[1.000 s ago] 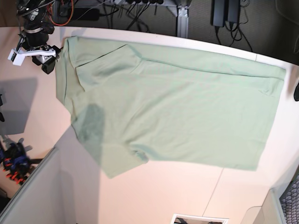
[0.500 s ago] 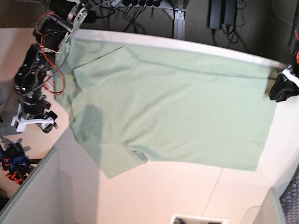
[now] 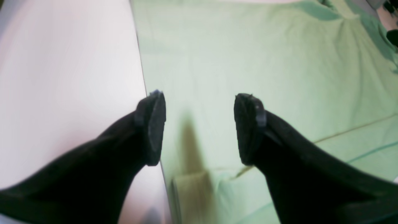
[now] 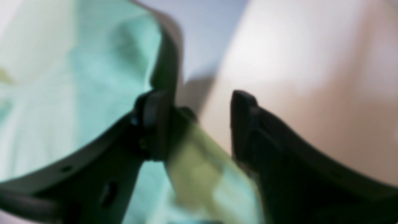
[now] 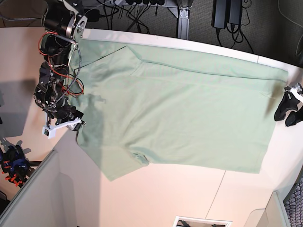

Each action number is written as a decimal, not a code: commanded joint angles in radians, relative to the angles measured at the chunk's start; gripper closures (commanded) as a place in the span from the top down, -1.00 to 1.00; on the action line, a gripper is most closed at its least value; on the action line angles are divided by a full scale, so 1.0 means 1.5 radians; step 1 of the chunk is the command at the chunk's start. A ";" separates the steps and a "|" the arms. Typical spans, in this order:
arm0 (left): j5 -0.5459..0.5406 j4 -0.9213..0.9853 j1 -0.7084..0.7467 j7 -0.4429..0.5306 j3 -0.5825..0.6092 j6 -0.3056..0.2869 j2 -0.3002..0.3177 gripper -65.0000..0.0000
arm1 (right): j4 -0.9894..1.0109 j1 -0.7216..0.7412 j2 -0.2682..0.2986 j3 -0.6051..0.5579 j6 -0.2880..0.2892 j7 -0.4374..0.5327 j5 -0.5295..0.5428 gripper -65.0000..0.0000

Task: Fold the T-shirt properly
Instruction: 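Grasp the opposite shirt edge with both grippers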

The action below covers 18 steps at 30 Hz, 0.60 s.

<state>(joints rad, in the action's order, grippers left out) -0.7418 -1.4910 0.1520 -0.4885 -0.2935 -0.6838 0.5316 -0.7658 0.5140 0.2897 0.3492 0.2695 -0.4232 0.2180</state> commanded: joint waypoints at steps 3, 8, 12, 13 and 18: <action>0.020 0.046 -0.068 0.039 0.044 -0.010 0.013 0.18 | -0.009 0.017 -0.018 0.000 0.024 -0.005 0.004 -0.06; 0.052 0.232 -0.222 0.099 0.107 -0.006 0.007 0.18 | -0.009 0.012 -0.033 0.000 0.028 -0.004 0.004 -0.06; 0.070 0.398 -0.346 0.127 0.139 -0.005 -0.002 0.18 | -0.009 0.001 -0.029 0.000 0.028 0.003 0.004 -0.06; 0.096 0.436 -0.371 0.149 0.144 -0.001 -0.006 0.18 | -0.009 -0.003 -0.028 0.000 0.028 0.003 0.004 -0.06; 0.164 0.607 -0.462 0.208 0.194 0.087 -0.018 0.18 | -0.009 -0.019 -0.027 0.000 0.028 0.005 0.004 -0.06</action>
<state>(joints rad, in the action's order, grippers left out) -0.4843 -0.5659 -0.5133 -0.2005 0.0013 -0.5495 0.4900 -0.7750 0.4786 0.2382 0.3492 0.3264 -0.3664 0.2390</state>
